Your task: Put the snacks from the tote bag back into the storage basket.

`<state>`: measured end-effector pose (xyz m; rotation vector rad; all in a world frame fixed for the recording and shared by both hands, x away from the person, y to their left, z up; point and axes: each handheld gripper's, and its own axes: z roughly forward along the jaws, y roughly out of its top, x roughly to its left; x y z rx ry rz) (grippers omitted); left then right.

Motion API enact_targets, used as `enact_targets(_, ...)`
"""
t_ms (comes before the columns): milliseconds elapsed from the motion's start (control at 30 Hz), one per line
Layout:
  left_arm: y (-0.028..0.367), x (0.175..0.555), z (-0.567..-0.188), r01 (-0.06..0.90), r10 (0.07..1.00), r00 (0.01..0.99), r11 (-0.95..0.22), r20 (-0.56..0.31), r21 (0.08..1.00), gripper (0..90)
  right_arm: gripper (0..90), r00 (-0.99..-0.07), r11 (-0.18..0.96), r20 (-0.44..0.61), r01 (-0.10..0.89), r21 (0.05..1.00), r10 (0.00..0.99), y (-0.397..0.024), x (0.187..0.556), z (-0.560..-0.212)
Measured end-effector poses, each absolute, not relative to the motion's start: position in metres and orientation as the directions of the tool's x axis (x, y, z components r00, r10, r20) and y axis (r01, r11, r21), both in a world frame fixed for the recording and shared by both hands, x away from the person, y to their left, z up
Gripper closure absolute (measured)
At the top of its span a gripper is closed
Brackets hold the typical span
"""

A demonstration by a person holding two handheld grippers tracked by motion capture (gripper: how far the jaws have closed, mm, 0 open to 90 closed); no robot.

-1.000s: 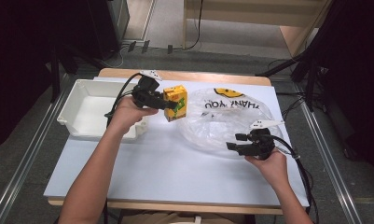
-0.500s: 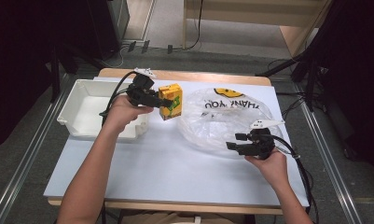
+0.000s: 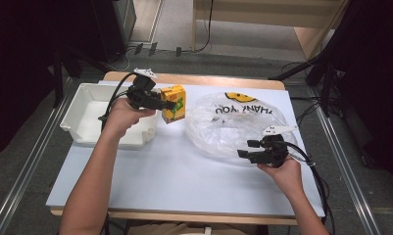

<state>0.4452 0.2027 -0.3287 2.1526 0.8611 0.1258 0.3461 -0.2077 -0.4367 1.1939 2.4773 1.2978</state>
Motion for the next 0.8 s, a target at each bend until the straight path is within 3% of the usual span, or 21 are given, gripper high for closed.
enact_targets(800, 0.228, 0.448, -0.321, 0.563, 0.664, 0.724, -0.411, -0.188, 0.717, 52.1, 36.9, -0.686, 0.329, 0.256, 0.599, 0.730, 0.681, -0.207, 0.346, -0.437)
